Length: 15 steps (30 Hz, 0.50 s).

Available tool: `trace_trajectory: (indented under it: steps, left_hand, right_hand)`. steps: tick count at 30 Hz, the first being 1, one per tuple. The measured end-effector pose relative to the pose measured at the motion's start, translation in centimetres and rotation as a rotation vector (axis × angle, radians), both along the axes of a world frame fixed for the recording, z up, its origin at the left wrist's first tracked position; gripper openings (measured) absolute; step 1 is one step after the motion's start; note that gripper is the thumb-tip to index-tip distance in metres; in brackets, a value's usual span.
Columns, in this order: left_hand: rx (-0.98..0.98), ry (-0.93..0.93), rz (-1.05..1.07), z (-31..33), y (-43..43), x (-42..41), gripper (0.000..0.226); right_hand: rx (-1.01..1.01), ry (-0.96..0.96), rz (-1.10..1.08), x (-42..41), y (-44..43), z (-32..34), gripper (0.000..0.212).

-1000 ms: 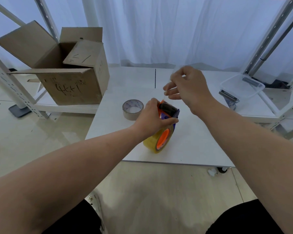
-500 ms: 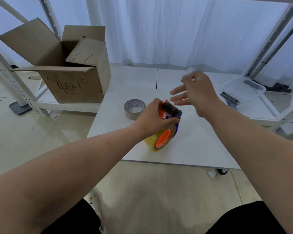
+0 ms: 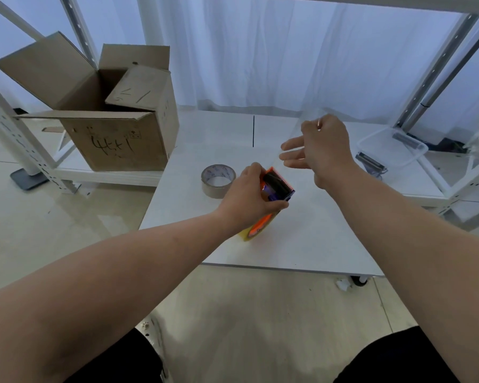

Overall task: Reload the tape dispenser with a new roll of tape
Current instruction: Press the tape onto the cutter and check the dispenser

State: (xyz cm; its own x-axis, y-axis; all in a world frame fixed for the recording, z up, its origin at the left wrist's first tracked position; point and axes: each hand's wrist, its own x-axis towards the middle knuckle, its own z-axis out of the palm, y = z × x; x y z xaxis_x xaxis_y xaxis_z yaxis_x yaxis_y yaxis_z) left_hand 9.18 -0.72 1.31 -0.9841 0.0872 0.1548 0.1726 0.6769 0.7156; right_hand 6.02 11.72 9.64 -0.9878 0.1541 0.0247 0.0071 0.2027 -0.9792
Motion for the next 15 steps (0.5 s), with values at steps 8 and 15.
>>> trace_trajectory:
  steps: [8,15]
  left_hand:
    - [0.131,-0.112,0.097,0.4,-0.8,-1.0,0.060]
    - [0.057,-0.084,0.039,0.4,-0.7,-0.8,0.061]
  right_hand:
    - [0.028,0.121,0.050,0.4,-0.1,0.4,0.009]
    - [0.005,0.088,0.037,0.1,0.1,0.3,0.009]
